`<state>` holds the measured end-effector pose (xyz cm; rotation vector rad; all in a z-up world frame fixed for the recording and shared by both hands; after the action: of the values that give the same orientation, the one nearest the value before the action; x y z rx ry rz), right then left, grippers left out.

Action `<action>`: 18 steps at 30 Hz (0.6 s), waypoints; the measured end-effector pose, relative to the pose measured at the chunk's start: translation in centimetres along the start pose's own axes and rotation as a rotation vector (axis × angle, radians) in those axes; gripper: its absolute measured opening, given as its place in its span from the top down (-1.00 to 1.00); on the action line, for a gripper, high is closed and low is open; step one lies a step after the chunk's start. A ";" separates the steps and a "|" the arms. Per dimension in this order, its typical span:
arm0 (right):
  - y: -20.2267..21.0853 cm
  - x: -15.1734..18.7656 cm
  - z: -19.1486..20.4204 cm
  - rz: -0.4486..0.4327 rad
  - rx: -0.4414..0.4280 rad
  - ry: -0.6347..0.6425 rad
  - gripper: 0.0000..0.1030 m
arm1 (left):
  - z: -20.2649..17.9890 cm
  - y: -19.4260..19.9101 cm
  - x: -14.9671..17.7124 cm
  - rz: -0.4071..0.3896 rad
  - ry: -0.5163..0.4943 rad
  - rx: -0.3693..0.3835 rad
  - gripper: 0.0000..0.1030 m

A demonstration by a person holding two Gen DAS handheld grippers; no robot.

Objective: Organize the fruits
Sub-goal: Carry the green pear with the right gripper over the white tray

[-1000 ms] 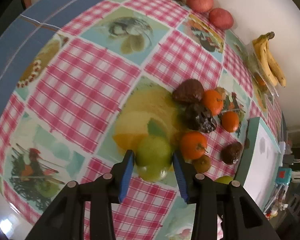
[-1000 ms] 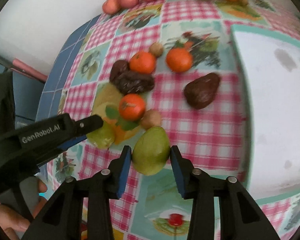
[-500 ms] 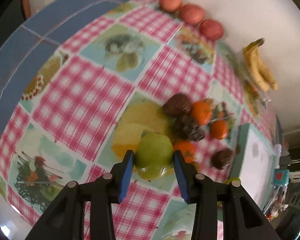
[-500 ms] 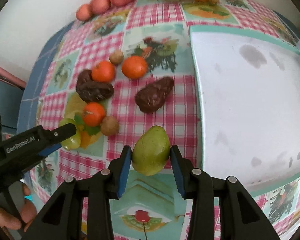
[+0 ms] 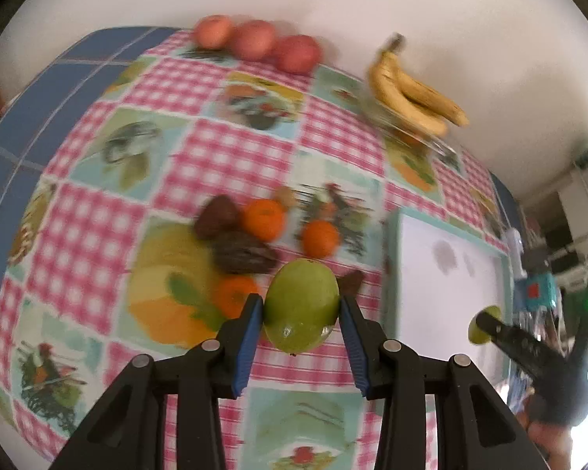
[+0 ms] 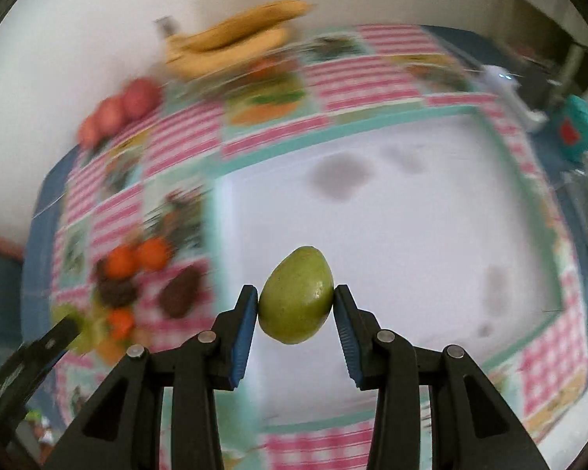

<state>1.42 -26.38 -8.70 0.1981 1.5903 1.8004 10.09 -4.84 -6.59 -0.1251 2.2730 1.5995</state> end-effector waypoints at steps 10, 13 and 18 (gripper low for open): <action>1.7 -2.5 -10.8 -0.065 0.127 -0.222 0.19 | -10.6 -2.9 0.4 0.015 -0.231 0.072 0.18; 1.7 -3.0 -12.3 -0.084 0.140 -0.240 0.19 | -13.0 -4.4 0.7 0.019 -0.293 0.081 0.17; 0.4 -3.6 -13.3 -0.100 0.100 -0.253 0.19 | -15.2 -7.0 1.2 0.033 -0.360 0.066 0.17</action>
<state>-3.37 -39.23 -10.20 0.3715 1.4832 1.5547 7.23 -21.26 -8.76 0.2020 2.0519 1.4271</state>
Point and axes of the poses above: each gripper's, at about its wrist camera, not at the fingertips, and y roughly against the way its jaws point, z to its left, x to its underside, the point moved 5 cm from there along -y, roughly the way its jaws point, and after that the axes turned 2 degrees about -x, right-handed, at the moved point
